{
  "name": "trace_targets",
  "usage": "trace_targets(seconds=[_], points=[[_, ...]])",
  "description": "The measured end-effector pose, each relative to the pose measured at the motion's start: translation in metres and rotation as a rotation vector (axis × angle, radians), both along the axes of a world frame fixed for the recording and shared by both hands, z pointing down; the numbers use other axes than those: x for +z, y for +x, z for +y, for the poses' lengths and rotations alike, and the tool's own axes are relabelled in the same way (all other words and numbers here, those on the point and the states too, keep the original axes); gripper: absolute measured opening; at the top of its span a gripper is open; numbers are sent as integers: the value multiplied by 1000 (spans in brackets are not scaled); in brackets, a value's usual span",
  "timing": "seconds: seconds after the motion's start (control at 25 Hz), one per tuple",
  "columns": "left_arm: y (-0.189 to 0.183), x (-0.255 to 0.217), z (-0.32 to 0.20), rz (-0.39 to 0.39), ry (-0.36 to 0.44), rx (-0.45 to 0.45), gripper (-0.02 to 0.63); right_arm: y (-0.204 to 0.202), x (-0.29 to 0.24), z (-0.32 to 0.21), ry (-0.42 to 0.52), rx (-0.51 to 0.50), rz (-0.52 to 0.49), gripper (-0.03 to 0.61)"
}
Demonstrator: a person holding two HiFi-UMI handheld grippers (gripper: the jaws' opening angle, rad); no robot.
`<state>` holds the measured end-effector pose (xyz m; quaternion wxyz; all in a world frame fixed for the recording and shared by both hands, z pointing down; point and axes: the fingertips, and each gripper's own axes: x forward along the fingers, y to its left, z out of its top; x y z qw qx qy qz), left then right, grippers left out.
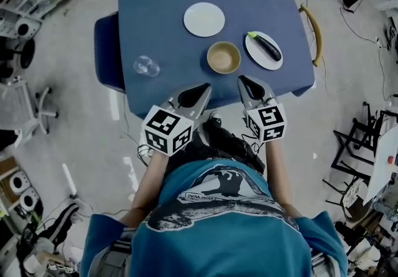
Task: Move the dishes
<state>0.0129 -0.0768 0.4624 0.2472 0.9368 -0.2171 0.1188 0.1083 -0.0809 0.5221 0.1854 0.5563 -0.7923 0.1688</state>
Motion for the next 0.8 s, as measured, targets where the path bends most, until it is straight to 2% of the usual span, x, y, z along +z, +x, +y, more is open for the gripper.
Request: trace_targets(seconds=[0.2, 0.32, 0.56, 0.8], points=[[34, 1, 26, -4, -7, 6, 14, 26, -4, 9, 16, -11, -59, 3], [49, 2, 36, -10, -2, -7, 14, 36, -8, 17, 26, -40, -53, 2], [53, 9, 48, -41, 13, -77, 14, 34, -6, 29, 17, -101, -64, 2], [51, 16, 57, -55, 12, -127, 14, 28, -1, 36, 7, -177, -32, 2]])
